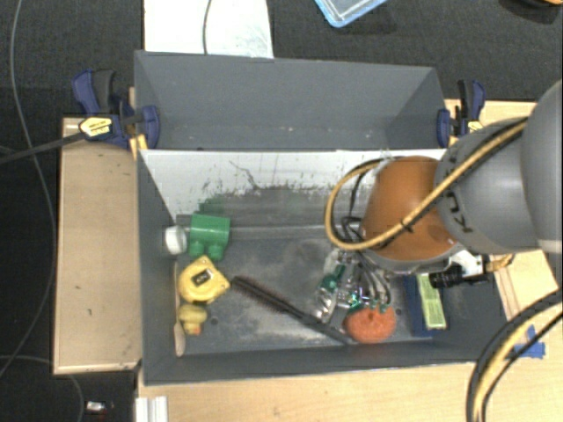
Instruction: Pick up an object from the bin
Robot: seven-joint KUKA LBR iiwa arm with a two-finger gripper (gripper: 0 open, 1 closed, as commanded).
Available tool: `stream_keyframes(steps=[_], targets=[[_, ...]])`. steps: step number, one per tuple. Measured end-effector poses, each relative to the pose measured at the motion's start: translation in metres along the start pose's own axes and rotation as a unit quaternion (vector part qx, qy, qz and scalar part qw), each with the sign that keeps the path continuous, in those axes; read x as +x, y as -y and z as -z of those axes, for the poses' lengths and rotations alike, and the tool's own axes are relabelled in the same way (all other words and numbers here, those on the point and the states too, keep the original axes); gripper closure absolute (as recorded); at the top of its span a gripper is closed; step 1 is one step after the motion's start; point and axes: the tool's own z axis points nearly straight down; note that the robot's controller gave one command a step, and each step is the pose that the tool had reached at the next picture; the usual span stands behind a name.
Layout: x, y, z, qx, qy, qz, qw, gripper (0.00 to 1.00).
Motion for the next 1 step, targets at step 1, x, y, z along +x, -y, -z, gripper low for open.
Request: stream_keyframes(steps=[1], targets=[[0.0242, 0.0165, 0.0118, -0.003, 0.0021, 0.004, 1.0, 1.0]])
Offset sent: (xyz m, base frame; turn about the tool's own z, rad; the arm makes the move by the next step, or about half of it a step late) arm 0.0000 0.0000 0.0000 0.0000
